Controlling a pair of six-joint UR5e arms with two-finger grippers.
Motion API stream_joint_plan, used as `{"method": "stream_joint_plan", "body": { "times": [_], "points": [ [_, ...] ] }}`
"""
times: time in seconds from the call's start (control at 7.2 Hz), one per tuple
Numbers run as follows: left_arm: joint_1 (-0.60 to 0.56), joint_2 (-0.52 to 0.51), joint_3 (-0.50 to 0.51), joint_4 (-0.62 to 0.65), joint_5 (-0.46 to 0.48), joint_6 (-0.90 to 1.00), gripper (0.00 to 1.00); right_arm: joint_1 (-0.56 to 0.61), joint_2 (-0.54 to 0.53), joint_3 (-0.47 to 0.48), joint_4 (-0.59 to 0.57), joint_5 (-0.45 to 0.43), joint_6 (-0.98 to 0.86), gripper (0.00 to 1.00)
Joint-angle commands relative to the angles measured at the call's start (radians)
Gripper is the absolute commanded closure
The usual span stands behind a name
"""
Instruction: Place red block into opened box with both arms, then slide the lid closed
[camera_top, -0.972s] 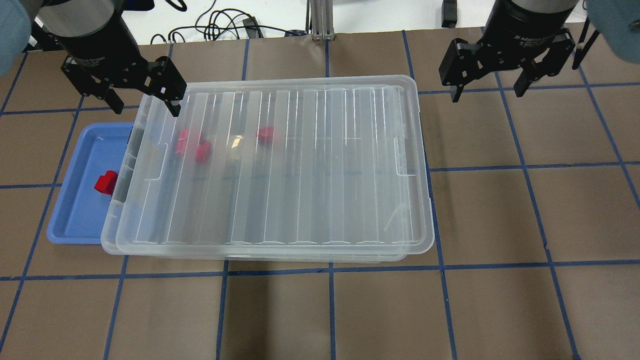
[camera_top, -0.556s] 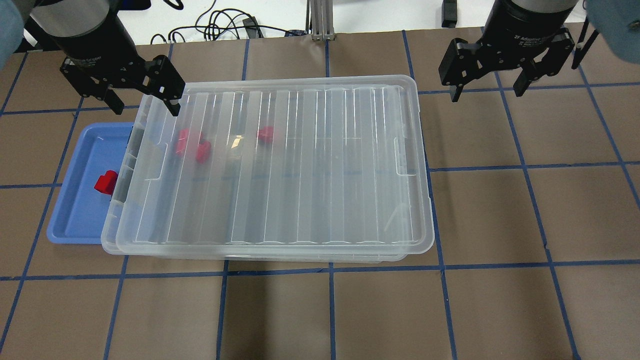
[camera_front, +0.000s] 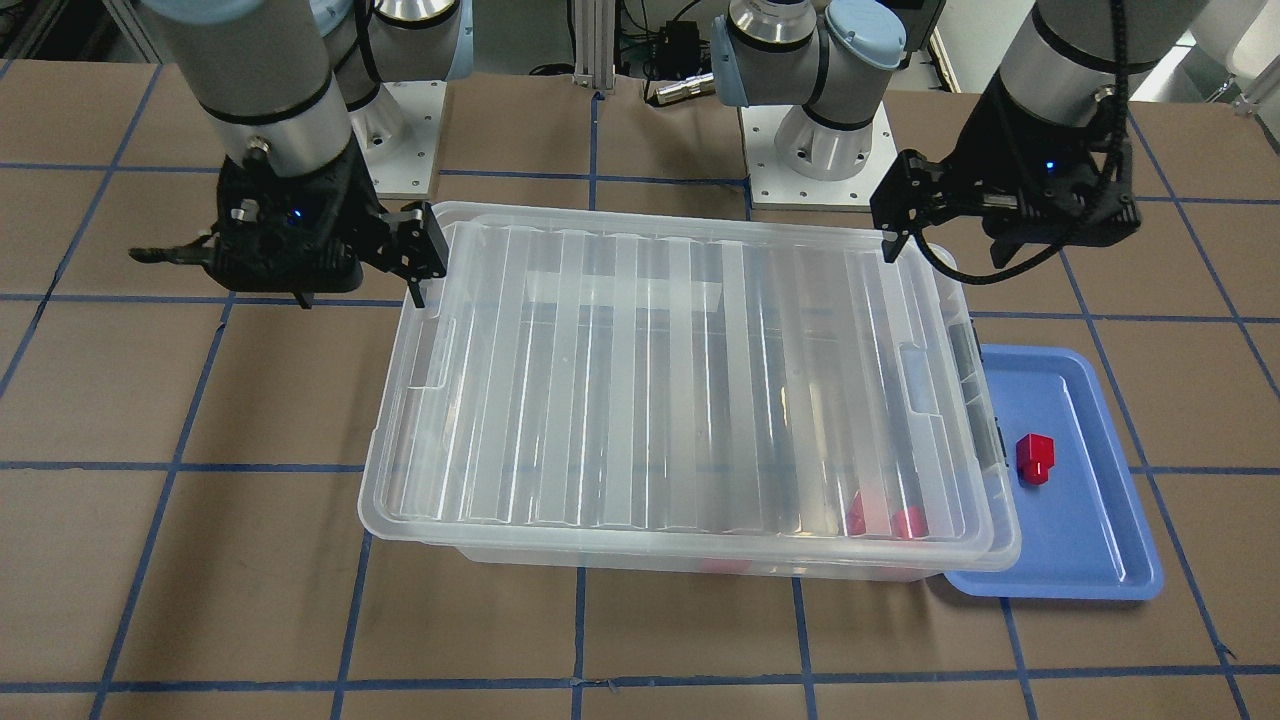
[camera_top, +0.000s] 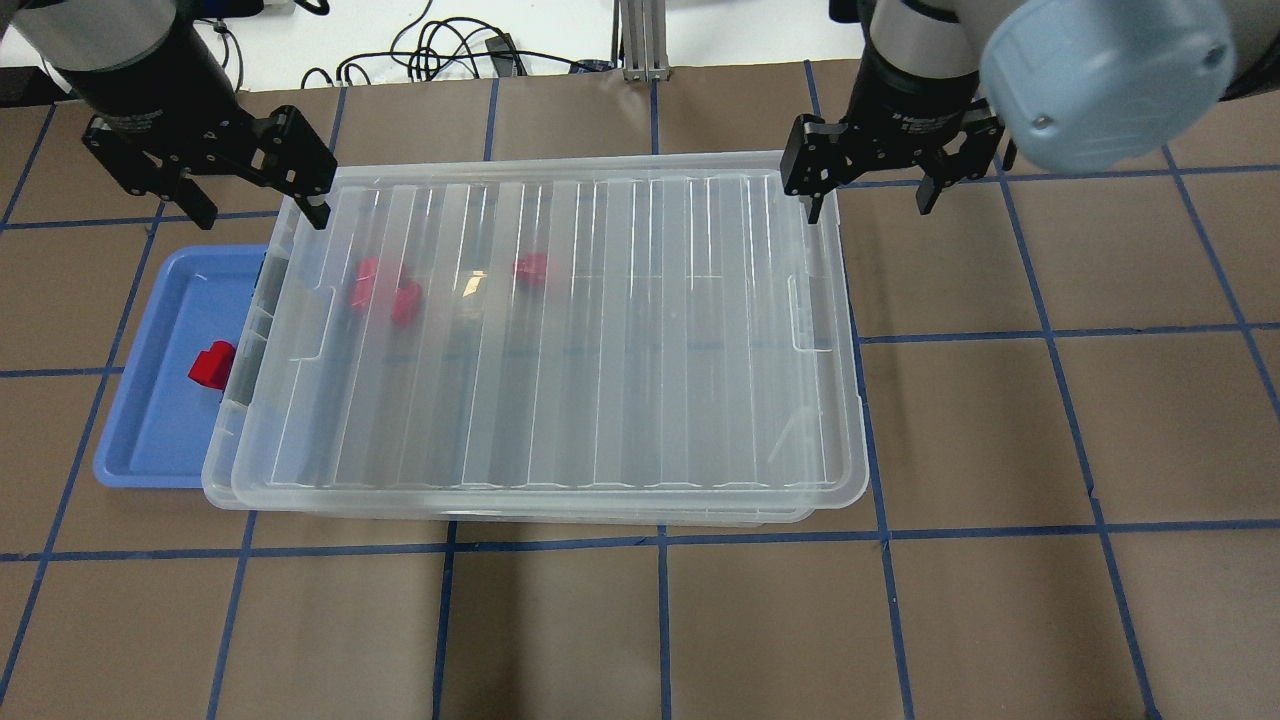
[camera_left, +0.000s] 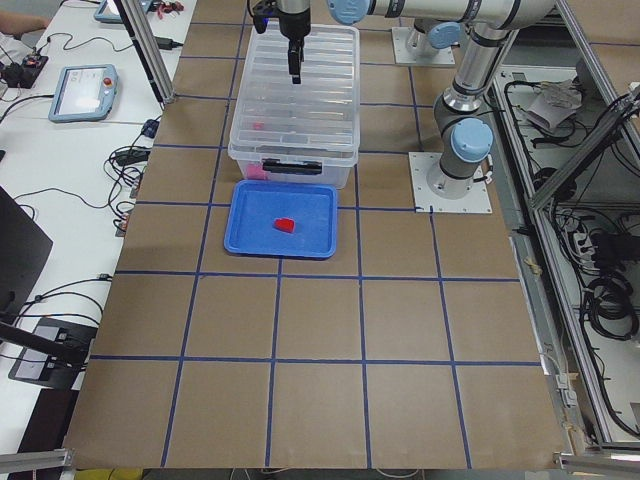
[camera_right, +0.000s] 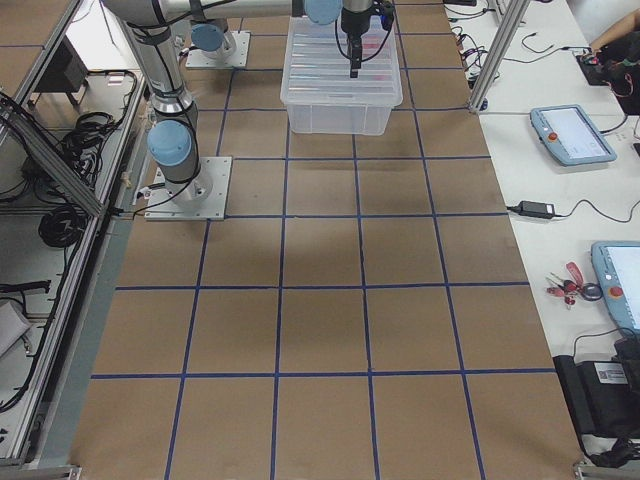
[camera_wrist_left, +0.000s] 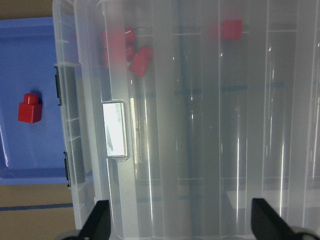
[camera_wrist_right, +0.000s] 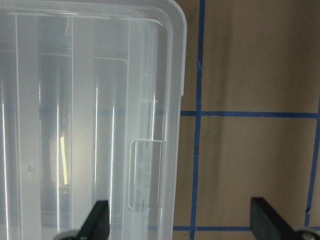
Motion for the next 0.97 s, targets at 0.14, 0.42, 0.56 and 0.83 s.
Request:
{"method": "stream_joint_plan", "body": {
  "times": [0.14, 0.42, 0.56, 0.83],
  "points": [
    [0.235, -0.036, -0.001, 0.017, 0.052, 0.324, 0.0, 0.015, 0.039, 0.176, -0.189, -0.097, -0.014, 0.0],
    [0.366, -0.101, -0.005, 0.079, 0.055, 0.551, 0.0, 0.015, 0.041, 0.193, -0.198, -0.146, -0.025, 0.0],
    [0.398, -0.139, -0.005, 0.147, 0.055, 0.583, 0.0, 0.013, 0.041, 0.196, -0.195, -0.151, -0.028, 0.0],
    [0.469, -0.231, -0.04, 0.25, 0.041, 0.634, 0.0, 0.001, 0.042, 0.201, -0.187, -0.2, -0.029, 0.0]
  ]
}}
